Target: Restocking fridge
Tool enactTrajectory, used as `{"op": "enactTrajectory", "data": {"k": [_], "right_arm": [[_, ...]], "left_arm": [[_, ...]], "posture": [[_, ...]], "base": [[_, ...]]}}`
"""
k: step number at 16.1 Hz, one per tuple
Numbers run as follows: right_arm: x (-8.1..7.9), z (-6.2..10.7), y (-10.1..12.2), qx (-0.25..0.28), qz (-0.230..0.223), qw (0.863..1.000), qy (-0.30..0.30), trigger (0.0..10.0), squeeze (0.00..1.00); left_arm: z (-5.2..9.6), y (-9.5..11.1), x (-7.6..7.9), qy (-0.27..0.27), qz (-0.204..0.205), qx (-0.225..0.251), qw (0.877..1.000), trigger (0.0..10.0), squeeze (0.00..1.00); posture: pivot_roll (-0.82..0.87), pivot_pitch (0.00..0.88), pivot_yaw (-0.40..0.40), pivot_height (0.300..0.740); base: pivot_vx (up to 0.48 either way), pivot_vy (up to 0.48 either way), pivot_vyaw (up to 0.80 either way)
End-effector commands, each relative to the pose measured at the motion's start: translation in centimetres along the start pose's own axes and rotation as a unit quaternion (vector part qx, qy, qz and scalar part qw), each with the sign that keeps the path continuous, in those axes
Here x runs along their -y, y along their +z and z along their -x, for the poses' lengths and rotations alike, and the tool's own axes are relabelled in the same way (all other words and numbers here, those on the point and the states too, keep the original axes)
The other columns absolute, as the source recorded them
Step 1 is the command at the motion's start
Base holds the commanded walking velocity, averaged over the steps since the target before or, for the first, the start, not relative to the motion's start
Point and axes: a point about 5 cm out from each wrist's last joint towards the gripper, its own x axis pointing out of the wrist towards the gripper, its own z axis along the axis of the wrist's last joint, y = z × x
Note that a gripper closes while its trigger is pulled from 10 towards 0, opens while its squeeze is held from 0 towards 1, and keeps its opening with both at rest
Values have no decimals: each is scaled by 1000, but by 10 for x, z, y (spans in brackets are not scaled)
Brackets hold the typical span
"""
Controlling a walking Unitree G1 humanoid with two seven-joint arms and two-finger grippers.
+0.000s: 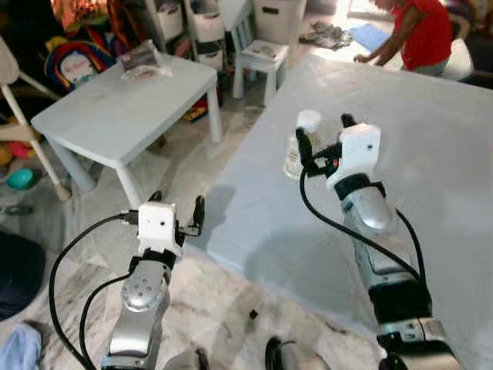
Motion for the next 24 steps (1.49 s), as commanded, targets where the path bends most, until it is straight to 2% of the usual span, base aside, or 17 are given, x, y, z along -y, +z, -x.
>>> {"op": "enactTrajectory", "data": {"k": [1,5,6,7,8,15,20,24], "right_arm": [[1,-6,0,1,-5,1000,0,10000,0],[-12,-20,-1,-2,-23,999,28,10000,0],[-15,-23,-1,-1,-26,999,34,5294,0],[-15,-25,0,2,-26,999,31,5294,0],[-16,-26,0,4,-29,999,34,0,0],[-14,-21,0,9,-21,999,27,0,0],[-6,-10,-5,-31,-4,999,11,0,0],[-11,-1,-6,-41,-21,999,15,0,0]], "left_arm": [[0,0,-2,3,-6,-3,1000,10000,0],[2,0,-1,1,-9,-6,1000,10000,0],[2,0,-2,1,-11,-6,1000,10000,0],[2,0,-3,1,-12,-6,1000,10000,0],[2,0,-3,1,-13,-6,1000,10000,0],[2,0,-2,-2,-13,-9,1000,10000,0],[2,-3,-1,-3,-17,-20,1000,10000,0],[3,-9,1,12,-15,-45,999,10000,0]], "posture": [[-57,133,26,740],[-44,137,31,740],[-44,137,31,740],[-41,139,32,740],[-40,139,32,740],[-42,143,34,740],[-48,142,32,740],[-52,137,35,740]], "base": [[0,0,0],[0,0,0],[0,0,0],[0,0,0],[0,0,0],[0,0,0],[0,0,0],[0,0,0]]}}
